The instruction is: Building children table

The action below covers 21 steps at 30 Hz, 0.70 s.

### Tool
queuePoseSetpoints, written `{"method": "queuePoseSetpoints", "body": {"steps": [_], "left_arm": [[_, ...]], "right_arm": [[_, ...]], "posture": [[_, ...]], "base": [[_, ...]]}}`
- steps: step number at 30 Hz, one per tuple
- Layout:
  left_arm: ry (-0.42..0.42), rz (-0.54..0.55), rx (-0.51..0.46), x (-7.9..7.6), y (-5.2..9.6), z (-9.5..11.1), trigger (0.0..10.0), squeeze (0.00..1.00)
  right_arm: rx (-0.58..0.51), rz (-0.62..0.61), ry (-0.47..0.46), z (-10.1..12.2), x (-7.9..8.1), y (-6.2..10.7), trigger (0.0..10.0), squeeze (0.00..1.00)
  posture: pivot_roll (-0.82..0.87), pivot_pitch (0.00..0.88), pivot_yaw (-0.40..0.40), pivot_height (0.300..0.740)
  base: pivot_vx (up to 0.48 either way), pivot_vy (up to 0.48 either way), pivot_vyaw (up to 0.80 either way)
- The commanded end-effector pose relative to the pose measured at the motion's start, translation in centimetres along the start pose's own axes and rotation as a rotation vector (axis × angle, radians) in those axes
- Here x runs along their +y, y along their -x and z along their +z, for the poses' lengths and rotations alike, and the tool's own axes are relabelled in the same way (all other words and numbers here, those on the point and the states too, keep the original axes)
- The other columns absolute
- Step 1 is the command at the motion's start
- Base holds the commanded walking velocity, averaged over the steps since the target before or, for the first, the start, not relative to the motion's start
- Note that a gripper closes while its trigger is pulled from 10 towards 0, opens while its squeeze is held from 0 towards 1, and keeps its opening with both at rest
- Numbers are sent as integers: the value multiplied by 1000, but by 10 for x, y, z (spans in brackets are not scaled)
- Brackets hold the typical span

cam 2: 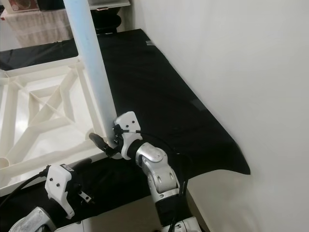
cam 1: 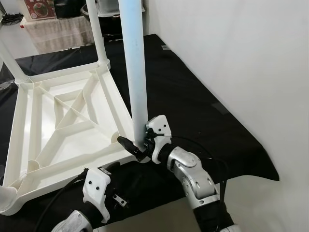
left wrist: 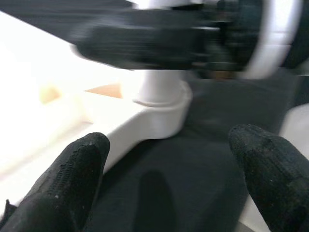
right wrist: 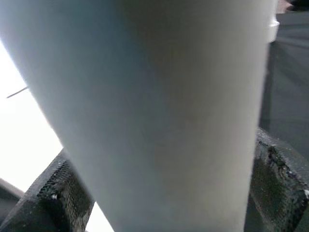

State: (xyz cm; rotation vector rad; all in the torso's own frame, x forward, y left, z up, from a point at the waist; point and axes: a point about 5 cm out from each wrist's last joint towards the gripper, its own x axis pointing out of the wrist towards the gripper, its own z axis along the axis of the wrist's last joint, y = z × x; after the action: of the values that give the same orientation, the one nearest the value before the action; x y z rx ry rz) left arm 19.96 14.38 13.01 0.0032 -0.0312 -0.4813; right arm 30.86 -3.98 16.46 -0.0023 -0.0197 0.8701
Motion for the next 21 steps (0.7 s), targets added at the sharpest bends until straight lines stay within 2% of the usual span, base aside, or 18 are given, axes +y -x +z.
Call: {"method": "queuePoseSetpoints", "body": {"steps": [1, 4, 5, 11, 18, 20, 21], "left_arm": [[-6, 29, 31, 3, 2, -7, 10000, 0], [-21, 70, 29, 9, 0, -6, 10000, 0], [-21, 70, 29, 9, 0, -6, 10000, 0], [-70, 120, 27, 18, -3, -4, 10000, 0], [-107, 183, 29, 26, -3, -3, 10000, 0], [-123, 220, 28, 32, -2, -3, 10000, 0], [-152, 288, 26, 42, 1, 0, 10000, 0]], "right_arm": [[7, 19, -23, -3, 3, 4, 10000, 0], [58, -43, 20, -8, -10, 24, 10000, 0], [58, -43, 20, -8, -10, 24, 10000, 0], [126, -266, 52, -17, -38, 61, 10000, 0], [139, -323, 57, -19, -49, 65, 10000, 0], [129, -332, 56, -16, -51, 62, 10000, 0], [115, -328, 49, -11, -51, 58, 10000, 0]], "posture": [[88, 164, -15, 740], [73, 168, -13, 740], [73, 168, -13, 740], [65, 168, -9, 740], [65, 168, -10, 740], [68, 168, -7, 740], [71, 171, -9, 740]], "base": [[0, 0, 0], [0, 0, 0], [0, 0, 0], [0, 0, 0], [0, 0, 0], [0, 0, 0], [0, 0, 0]]}}
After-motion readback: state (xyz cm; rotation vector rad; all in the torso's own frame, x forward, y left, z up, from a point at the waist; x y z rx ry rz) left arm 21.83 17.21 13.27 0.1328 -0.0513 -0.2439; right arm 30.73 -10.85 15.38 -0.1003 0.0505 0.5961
